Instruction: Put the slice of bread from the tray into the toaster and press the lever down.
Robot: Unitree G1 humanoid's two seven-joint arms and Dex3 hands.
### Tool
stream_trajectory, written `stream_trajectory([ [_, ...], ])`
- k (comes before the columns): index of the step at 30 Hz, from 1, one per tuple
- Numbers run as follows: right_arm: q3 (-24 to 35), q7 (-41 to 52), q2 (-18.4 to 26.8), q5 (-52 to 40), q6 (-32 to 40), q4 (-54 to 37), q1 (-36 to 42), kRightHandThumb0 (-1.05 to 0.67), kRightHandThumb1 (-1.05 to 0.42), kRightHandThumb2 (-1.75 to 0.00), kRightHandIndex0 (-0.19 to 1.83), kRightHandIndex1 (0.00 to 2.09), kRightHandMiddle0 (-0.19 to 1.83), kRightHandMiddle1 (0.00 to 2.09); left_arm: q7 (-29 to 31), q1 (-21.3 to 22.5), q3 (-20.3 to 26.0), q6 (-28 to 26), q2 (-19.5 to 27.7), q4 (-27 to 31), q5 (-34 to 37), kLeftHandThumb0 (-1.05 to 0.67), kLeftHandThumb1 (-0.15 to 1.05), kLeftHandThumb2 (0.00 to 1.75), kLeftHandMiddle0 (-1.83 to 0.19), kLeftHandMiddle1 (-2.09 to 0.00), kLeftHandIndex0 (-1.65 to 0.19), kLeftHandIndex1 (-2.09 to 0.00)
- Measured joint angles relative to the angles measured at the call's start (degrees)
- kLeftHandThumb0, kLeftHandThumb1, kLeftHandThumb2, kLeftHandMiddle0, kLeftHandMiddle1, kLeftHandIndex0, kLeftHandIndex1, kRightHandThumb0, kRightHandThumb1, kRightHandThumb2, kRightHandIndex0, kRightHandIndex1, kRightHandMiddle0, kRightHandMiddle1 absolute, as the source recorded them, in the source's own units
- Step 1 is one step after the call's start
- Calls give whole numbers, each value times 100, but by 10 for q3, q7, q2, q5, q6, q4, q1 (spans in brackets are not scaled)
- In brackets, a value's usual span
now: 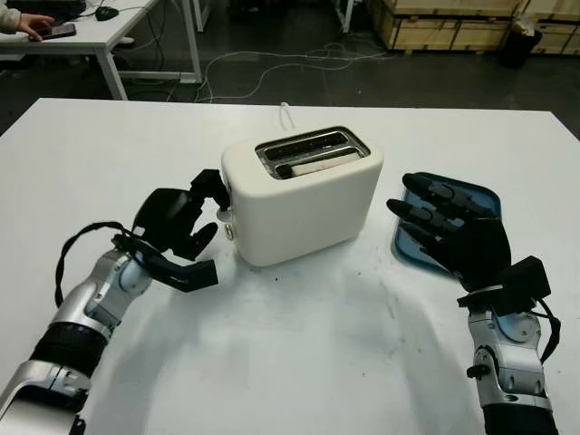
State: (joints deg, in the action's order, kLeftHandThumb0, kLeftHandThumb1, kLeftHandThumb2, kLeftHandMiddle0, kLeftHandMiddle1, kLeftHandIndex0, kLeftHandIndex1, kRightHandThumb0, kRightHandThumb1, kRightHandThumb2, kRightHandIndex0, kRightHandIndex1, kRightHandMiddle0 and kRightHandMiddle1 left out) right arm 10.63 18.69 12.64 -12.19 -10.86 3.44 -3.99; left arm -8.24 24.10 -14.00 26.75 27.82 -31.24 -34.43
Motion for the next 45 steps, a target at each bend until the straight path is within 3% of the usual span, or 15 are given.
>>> stream_trajectory([
  [10,1,4,0,0,-5,7,-1,-59,-80,0,84,4,77,0,1,-2,-14,0,-1,2,29,-75,29,175,-104,-175,-36,-175],
  [17,1,4,0,-1,-5,7,-2,-58,-80,0,84,4,77,0,5,-17,-20,-5,8,34,38,-83,29,175,-105,-175,-38,-175],
  [25,-1,-1,0,1,-5,7,-6,-59,-80,0,84,4,77,0,36,-71,-24,-29,21,105,62,-87,26,175,-109,-175,-40,-175],
  [32,-3,-5,0,2,-5,7,-9,-60,-81,0,84,4,77,0,47,-110,-23,-80,25,173,80,-79,20,175,-99,-175,-40,-175],
  [45,-1,-4,0,0,-5,8,-8,-59,-81,0,84,4,76,0,48,-111,-24,-85,24,173,80,-83,32,175,-110,-175,-45,-175],
])
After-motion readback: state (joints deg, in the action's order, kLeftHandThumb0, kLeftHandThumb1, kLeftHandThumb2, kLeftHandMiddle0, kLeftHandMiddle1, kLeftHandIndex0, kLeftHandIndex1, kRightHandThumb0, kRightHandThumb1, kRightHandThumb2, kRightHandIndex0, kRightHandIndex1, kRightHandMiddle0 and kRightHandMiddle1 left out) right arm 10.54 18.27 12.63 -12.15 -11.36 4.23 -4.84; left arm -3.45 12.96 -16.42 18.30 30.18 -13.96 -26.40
